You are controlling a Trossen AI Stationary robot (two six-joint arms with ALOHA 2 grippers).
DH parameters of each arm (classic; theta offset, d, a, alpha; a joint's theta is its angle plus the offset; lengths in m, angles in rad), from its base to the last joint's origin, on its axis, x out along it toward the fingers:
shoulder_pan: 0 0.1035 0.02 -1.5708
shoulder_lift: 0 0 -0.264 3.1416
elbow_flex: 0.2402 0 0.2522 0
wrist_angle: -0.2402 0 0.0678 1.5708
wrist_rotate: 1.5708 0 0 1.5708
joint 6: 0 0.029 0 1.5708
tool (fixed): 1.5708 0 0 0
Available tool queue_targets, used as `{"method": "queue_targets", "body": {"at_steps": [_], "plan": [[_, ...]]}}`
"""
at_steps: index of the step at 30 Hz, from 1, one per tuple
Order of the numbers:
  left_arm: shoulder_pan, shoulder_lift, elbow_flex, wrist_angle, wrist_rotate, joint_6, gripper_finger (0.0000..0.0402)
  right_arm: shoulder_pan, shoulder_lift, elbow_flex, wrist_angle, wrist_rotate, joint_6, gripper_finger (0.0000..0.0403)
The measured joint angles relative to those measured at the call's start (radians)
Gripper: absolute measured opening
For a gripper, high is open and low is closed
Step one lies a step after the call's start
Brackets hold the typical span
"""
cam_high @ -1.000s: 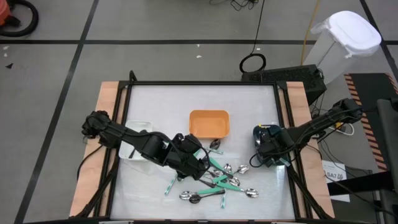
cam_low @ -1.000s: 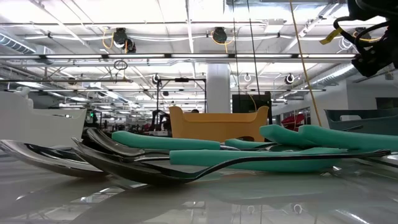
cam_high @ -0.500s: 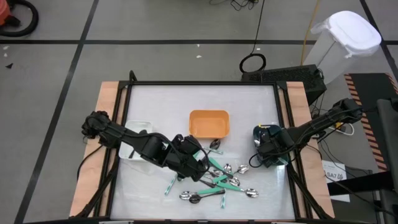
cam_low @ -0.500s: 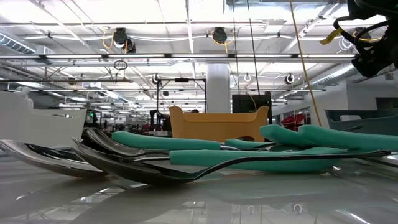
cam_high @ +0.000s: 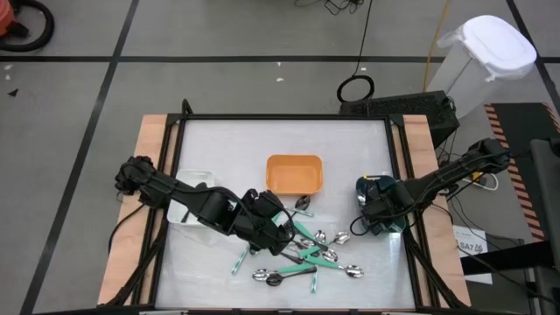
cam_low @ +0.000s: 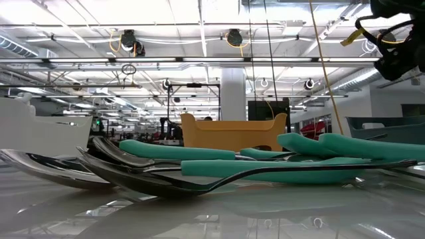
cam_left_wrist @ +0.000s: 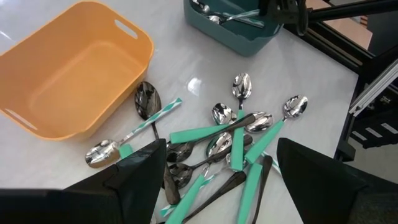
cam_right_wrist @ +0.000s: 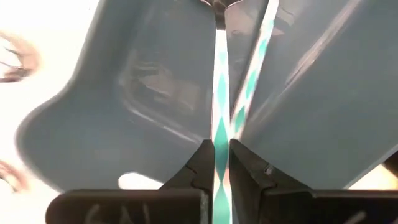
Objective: Sort silverware by color (type)
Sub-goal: Put the white spoon into the blue bin
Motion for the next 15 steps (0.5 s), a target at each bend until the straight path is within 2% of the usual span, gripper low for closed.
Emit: {"method": "queue_targets", "body": {"at_steps": [10,15], "plan": [[0.000,0.000,0.000,0.000,0.000,0.008,0.0301,0.000,-0.001,0.104,-0.045,0.127,0.043,0.0021],[0.000,0.000,0.000,0.000,0.000,0.017,0.0301,0.000,-0.002,0.111,-0.088,0.149,0.044,0.0021]]}}
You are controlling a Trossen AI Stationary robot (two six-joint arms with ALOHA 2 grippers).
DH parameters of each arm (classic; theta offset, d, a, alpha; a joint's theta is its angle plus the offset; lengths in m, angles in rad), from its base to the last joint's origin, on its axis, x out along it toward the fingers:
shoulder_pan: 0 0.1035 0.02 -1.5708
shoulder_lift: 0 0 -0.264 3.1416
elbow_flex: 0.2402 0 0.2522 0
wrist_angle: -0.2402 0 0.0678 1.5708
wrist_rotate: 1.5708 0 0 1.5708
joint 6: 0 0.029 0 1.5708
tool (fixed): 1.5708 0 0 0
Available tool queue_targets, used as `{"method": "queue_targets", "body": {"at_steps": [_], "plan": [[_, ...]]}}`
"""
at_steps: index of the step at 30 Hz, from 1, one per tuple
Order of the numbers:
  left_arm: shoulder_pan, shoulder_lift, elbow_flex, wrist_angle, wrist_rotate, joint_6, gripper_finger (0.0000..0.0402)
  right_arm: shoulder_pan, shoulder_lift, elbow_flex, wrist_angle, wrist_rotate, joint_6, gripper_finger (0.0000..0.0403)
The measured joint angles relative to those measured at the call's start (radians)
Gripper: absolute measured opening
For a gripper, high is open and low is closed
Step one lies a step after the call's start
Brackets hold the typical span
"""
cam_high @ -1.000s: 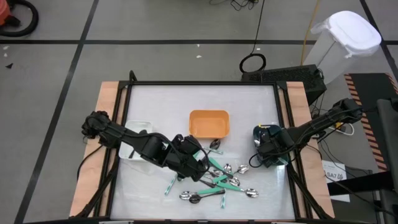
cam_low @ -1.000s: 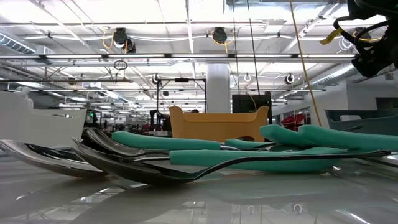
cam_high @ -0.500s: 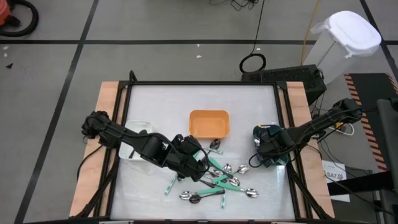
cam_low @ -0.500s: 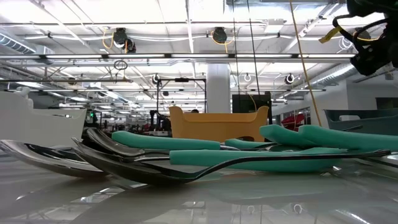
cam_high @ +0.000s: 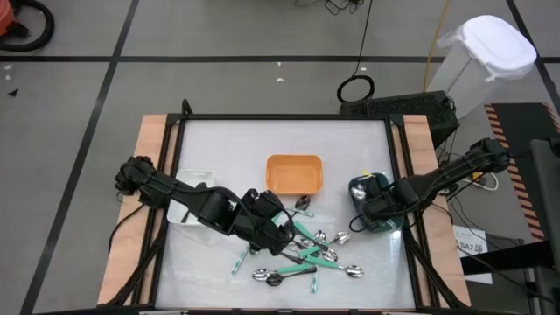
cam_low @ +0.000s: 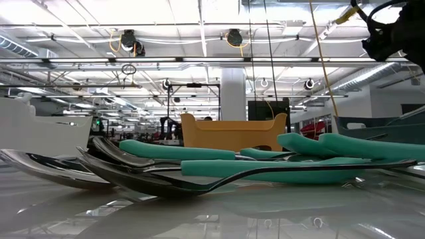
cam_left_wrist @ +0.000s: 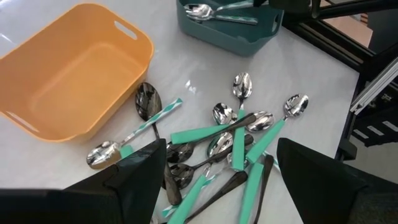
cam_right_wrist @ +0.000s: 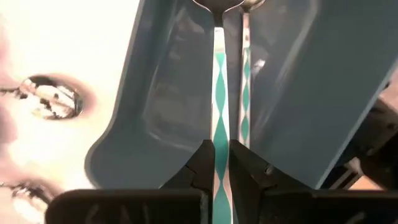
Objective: Sort silverware by color (type)
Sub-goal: Put the white spoon into the blue bin
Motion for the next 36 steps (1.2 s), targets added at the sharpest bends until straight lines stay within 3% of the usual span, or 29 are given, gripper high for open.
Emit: {"method": "queue_targets", "body": {"at_steps": [10,22,28,36], "plan": [[0.000,0.000,0.000,0.000,0.000,0.045,0.0301,0.000,0.000,-0.002,-0.017,0.079,-0.010,0.0032],[0.000,0.000,0.000,-0.002,0.000,0.061,0.0301,0.000,0.000,-0.002,-0.040,0.077,0.102,0.0121],[0.000,0.000,0.000,-0.022,0.005,0.074,0.0301,0.000,0.001,0.063,-0.039,0.058,0.102,0.0142],[0.002,0.000,0.000,-0.130,0.035,0.072,0.0301,0.014,0.000,0.263,-0.036,0.260,0.151,0.0143]]}}
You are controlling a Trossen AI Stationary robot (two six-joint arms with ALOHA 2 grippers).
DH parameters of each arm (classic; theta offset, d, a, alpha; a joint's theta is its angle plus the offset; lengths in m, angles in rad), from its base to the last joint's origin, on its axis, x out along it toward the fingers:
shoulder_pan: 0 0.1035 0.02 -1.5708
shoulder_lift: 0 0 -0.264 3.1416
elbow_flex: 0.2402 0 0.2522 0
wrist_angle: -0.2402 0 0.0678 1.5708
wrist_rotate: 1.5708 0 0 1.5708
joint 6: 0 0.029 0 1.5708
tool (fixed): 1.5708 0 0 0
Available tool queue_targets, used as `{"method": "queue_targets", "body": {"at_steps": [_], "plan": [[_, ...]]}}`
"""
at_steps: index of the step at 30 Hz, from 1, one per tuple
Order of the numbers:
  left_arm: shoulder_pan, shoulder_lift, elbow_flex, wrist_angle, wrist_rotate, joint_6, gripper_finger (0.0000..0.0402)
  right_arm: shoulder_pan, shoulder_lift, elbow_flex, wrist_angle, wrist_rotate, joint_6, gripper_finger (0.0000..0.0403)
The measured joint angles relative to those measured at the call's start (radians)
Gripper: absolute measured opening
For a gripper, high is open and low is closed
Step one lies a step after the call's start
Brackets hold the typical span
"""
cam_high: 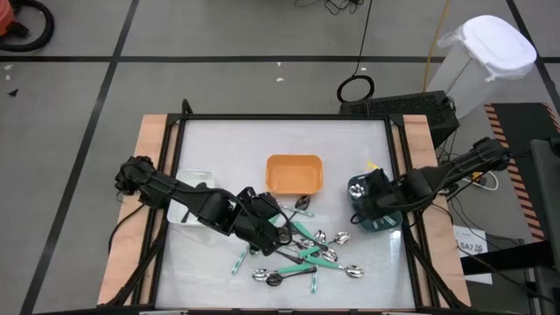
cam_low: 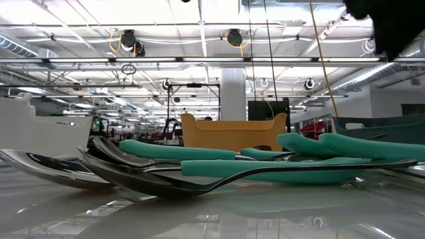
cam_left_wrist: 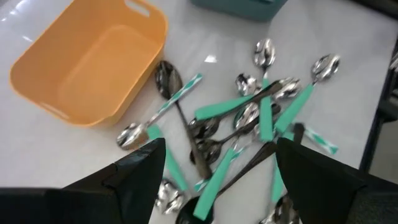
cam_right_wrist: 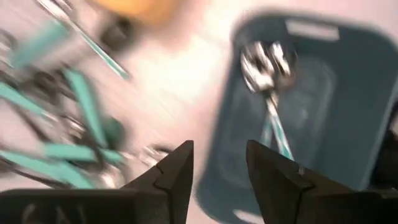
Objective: Sort silverware by color (type)
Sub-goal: Put the white spoon into the blue bin
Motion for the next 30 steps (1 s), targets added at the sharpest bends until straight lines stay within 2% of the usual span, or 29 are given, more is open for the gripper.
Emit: {"method": "queue_targets", "body": {"at_steps": [3,7,15,23,30], "plan": [[0.000,0.000,0.000,-0.039,0.002,0.001,0.0301,0.015,0.000,0.052,0.013,0.079,0.011,0.0143],[0.005,0.003,0.000,-0.086,0.039,0.014,0.0301,0.039,0.000,0.077,0.100,0.116,-0.037,0.0143],[0.055,0.095,-0.001,-0.084,0.232,0.081,0.0301,0.101,0.032,0.077,0.336,0.106,-0.228,0.0143],[0.065,0.182,-0.001,-0.137,0.343,-0.133,0.0301,0.214,0.072,0.077,0.358,0.102,-0.193,0.0143],[0.027,0.211,-0.001,-0.237,0.392,-0.255,0.0300,0.315,0.076,0.077,0.347,0.102,-0.180,0.0143]]}}
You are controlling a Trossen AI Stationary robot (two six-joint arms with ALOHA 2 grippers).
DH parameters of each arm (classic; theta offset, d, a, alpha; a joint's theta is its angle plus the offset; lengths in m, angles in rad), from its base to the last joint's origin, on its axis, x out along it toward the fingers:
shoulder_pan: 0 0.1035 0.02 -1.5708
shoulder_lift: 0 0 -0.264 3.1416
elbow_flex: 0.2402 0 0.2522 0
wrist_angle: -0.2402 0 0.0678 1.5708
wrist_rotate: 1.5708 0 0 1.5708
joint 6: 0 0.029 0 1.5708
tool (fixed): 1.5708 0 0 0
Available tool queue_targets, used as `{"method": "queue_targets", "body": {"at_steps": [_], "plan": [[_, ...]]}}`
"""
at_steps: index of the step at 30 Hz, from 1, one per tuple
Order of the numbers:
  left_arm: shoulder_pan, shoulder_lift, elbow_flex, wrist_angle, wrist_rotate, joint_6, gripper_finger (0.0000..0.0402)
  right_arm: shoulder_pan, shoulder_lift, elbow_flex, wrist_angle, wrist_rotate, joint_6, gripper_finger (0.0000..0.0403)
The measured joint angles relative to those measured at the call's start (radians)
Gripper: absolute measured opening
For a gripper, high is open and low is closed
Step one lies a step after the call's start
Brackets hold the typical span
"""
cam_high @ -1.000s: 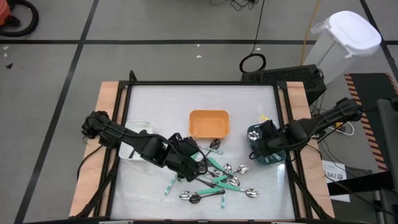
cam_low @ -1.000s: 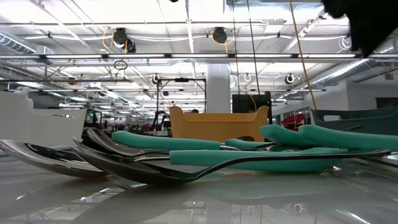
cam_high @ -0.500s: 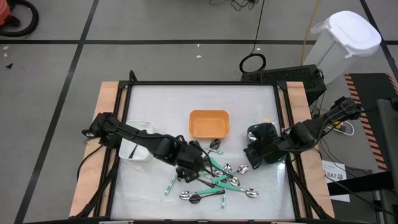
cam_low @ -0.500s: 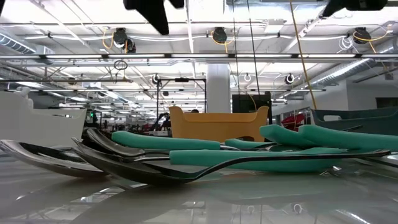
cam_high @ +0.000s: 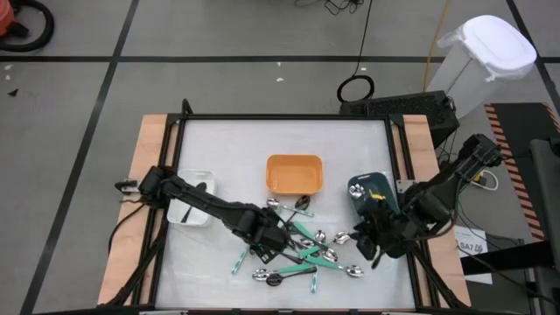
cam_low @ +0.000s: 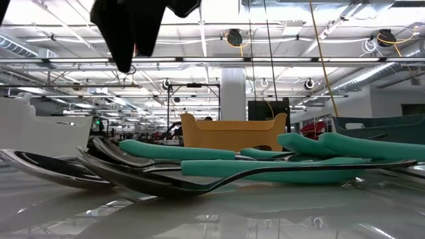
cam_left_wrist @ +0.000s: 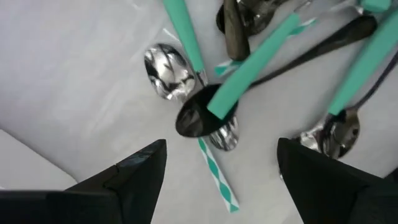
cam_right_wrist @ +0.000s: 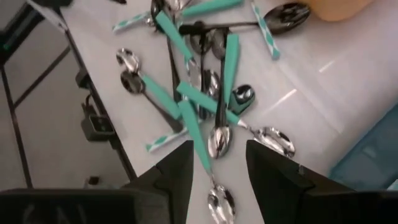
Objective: Sort silverware by color (type)
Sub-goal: Put the white spoon into the blue bin
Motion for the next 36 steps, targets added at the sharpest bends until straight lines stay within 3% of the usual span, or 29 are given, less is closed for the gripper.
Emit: {"method": "queue_targets", "body": {"at_steps": [6,18,28,36], "plan": [[-0.057,-0.002,-0.021,0.009,0.022,-0.097,0.0296,0.053,-0.001,0.000,-0.051,0.000,0.009,0.0143],[-0.171,0.000,-0.157,0.053,0.011,-0.301,0.0233,0.121,-0.001,0.000,-0.073,0.000,-0.007,0.0143],[-0.182,0.000,-0.350,0.276,0.042,-0.323,0.0232,0.174,-0.001,0.000,-0.073,0.000,-0.004,0.0143],[-0.155,0.000,-0.432,0.420,0.048,-0.341,0.0228,0.189,-0.001,0.000,-0.073,0.001,0.024,0.0143]]}}
